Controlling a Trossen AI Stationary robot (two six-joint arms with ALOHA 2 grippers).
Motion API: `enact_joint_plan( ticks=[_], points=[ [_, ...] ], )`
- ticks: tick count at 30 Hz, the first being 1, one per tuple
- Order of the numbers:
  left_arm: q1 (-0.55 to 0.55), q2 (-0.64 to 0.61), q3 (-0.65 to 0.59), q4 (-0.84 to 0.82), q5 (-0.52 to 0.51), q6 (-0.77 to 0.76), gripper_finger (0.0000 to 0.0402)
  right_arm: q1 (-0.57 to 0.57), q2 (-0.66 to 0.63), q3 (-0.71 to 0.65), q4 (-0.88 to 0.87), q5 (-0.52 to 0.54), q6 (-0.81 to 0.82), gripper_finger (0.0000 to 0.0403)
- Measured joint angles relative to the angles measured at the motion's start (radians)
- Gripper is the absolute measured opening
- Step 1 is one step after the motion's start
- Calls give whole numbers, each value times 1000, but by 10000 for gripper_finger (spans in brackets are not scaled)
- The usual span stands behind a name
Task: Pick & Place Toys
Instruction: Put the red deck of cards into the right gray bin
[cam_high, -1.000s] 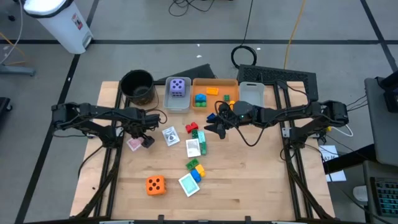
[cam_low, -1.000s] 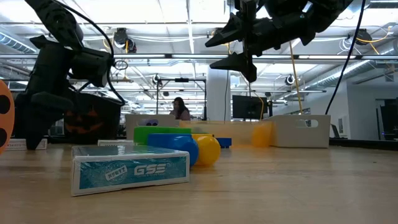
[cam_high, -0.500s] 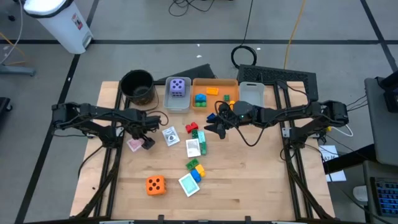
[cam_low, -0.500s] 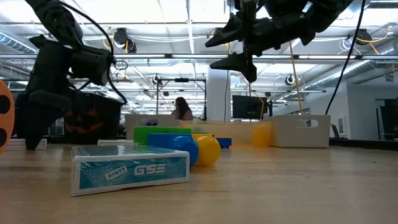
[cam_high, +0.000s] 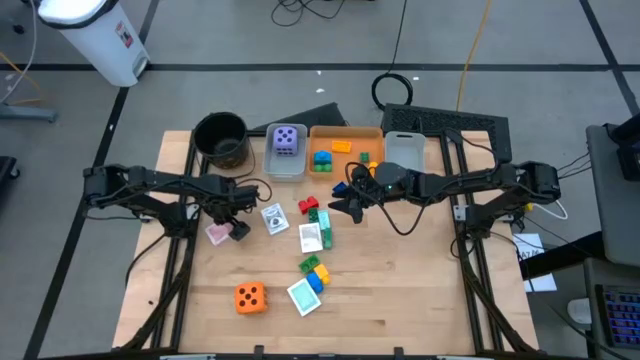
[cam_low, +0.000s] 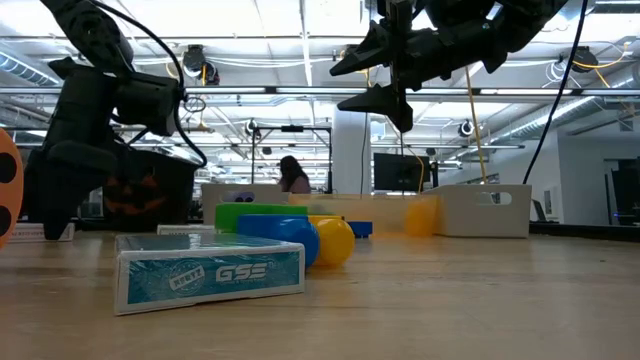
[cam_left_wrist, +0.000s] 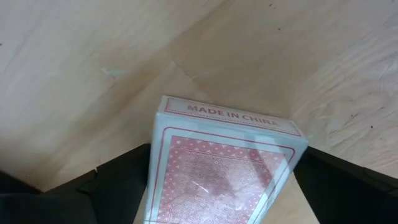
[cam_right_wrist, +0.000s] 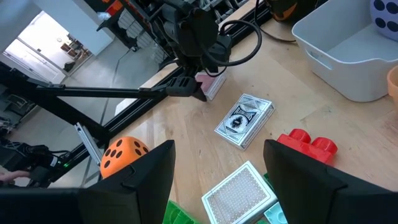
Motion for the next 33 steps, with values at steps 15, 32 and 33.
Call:
enact_joint_plan(
  ticks=[15,32,33],
  points=[
    [0,0,0,6,1,-13,342,0,0,0,0,0,0,235],
    [0,-26,89,23,11,5,327,0,0,0,2,3,0,235],
    [1,-27,101,29,10,7,323,0,0,0,3,3,0,235]
  ],
)
